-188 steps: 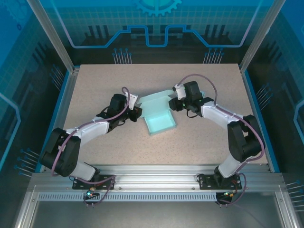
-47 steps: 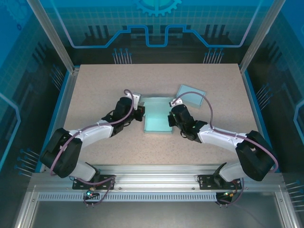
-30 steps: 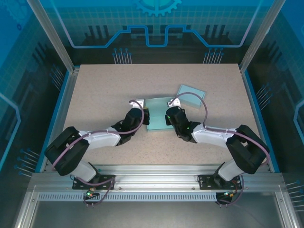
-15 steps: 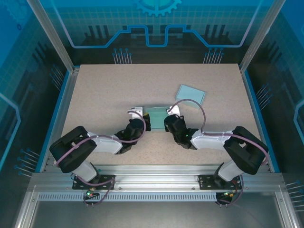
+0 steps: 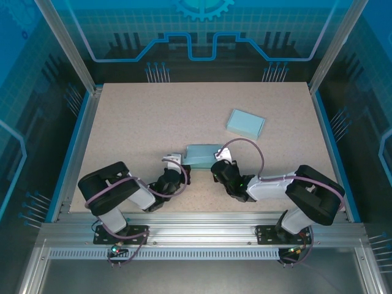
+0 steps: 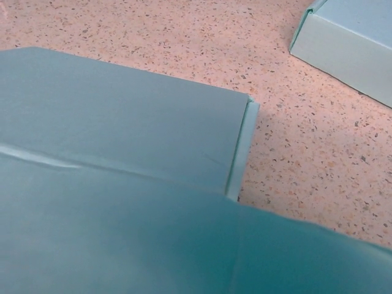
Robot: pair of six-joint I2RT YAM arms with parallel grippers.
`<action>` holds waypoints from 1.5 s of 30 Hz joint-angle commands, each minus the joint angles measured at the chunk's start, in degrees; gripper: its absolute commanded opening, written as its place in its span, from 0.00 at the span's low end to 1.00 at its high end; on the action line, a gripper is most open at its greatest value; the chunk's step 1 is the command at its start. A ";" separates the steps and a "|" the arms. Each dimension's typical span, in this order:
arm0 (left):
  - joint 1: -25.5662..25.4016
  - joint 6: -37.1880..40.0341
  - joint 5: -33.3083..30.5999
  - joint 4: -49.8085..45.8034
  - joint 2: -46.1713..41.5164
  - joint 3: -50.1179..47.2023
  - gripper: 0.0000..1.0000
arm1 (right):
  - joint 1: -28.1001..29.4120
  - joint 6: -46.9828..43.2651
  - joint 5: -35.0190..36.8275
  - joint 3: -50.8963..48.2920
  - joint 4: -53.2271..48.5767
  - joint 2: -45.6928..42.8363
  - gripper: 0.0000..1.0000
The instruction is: Fold the paper box
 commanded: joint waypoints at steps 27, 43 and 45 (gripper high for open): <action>-3.99 -8.25 3.25 -9.53 -15.29 -9.38 0.63 | 9.96 16.25 7.20 1.61 -33.44 -19.72 0.74; -7.48 -14.68 2.74 -70.00 -69.49 -3.34 0.99 | 14.28 32.20 9.92 3.95 -60.52 -51.20 1.00; -7.46 -11.86 -0.26 -71.48 -70.91 -1.52 0.99 | 13.76 30.91 10.07 4.79 -59.42 -51.84 1.00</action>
